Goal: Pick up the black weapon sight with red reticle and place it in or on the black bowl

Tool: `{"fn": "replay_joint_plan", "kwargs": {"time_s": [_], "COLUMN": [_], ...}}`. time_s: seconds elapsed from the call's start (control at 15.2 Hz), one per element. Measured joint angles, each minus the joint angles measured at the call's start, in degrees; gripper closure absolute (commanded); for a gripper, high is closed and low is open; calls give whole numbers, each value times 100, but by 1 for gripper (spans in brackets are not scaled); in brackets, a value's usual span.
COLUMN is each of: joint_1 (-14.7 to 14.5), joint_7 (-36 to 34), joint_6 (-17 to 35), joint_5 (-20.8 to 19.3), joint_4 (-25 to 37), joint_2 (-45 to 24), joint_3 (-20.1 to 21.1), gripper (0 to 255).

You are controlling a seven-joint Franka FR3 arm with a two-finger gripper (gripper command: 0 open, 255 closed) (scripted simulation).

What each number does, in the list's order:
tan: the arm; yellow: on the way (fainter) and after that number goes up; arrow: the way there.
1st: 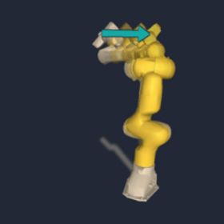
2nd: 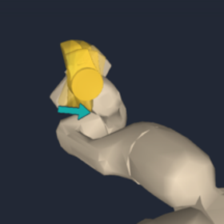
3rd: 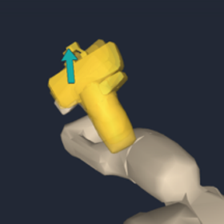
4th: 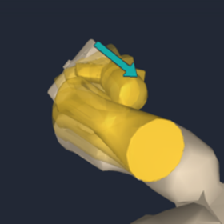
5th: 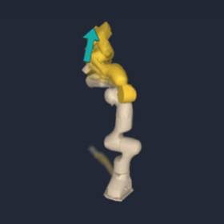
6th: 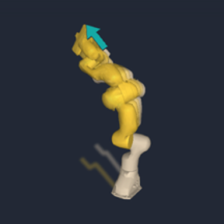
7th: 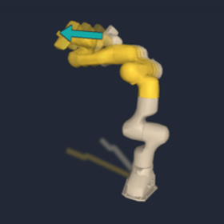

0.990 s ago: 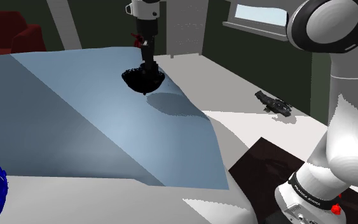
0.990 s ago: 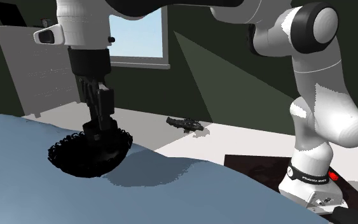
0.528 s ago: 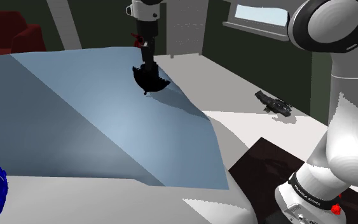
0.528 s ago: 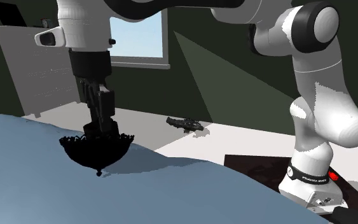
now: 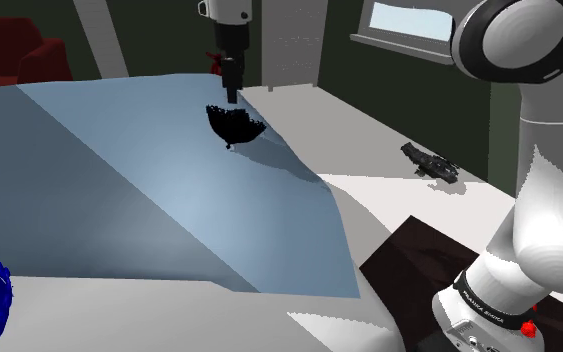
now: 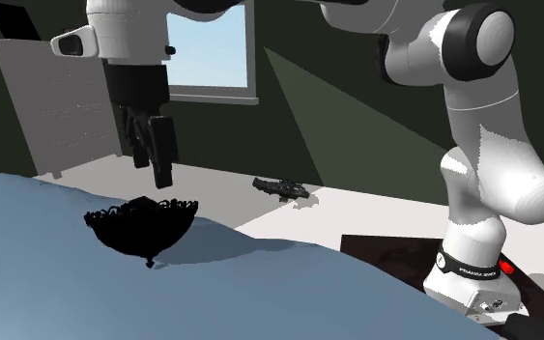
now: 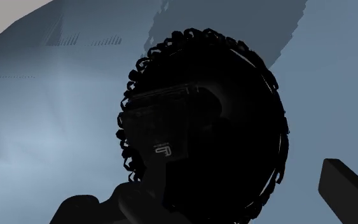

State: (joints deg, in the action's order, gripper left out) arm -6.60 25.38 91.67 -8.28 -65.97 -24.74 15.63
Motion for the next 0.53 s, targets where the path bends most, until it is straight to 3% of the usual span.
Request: {"fn": "replay_joint_plan", "kwargs": {"time_s": [0.2, 0.53], "joint_1": [-112, -143], "joint_7": [6, 0], "joint_6": [-575, -683], "joint_5": [-56, -73], "joint_4": [796, 962], "joint_2": [-212, -285], "joint_3": [-1, -3], "gripper": [0, 0]}}
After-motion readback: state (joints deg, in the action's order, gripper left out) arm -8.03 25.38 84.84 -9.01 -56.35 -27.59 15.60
